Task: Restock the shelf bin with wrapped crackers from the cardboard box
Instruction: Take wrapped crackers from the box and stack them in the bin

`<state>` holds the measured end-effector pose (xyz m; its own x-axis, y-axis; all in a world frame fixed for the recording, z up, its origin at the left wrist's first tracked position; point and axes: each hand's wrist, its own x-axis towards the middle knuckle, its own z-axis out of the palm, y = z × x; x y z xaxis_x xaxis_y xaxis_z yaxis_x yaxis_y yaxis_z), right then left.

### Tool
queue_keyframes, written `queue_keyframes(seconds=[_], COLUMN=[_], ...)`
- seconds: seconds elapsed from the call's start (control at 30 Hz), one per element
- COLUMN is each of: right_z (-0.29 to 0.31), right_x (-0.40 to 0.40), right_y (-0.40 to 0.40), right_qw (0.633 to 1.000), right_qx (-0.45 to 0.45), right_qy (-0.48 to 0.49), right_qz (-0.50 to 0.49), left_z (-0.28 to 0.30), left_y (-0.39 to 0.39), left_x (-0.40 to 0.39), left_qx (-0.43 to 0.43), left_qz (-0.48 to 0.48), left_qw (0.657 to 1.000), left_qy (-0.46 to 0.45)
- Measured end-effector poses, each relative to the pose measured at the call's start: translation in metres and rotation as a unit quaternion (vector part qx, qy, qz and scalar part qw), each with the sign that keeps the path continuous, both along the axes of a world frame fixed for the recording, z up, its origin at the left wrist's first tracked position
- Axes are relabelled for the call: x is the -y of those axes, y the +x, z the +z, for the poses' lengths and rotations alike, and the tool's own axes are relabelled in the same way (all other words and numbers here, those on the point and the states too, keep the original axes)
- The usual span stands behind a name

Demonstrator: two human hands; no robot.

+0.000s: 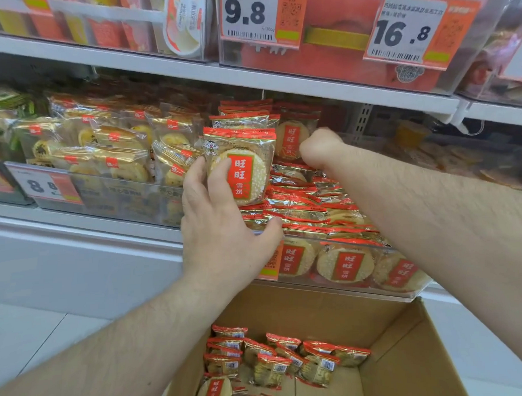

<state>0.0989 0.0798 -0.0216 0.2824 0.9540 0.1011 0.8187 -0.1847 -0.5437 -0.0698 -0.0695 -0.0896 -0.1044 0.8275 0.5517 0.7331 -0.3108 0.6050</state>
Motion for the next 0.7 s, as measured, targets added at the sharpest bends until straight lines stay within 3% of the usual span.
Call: queue_keyframes(seconds=[0.23, 0.37, 0.5, 0.6, 0.7], right_z=[0.002, 0.004, 0.005, 0.001, -0.014], right_x=[0.014, 0.032, 0.073, 0.116, 0.17], right_y=[0.01, 0.011, 0.009, 0.008, 0.011], right_qw=[0.997, 0.997, 0.996, 0.992, 0.978], right_qx=[-0.075, -0.058, 0.022, 0.025, 0.016], right_qy=[0.029, 0.042, 0.067, 0.105, 0.206], right_qz=[0.001, -0.028, -0.059, -0.059, -0.021], left_z=[0.003, 0.006, 0.007, 0.008, 0.002], left_y=[0.002, 0.005, 0.015, 0.022, 0.021], left_x=[0.003, 0.006, 0.016, 0.027, 0.036], left_qx=[-0.012, -0.058, -0.085, -0.076, -0.04], left_qz=[0.029, 0.026, -0.029, -0.105, -0.236], left_qw=[0.999, 0.99, 0.977, 0.976, 0.969], left_qy=[0.004, 0.127, 0.195, 0.177, 0.064])
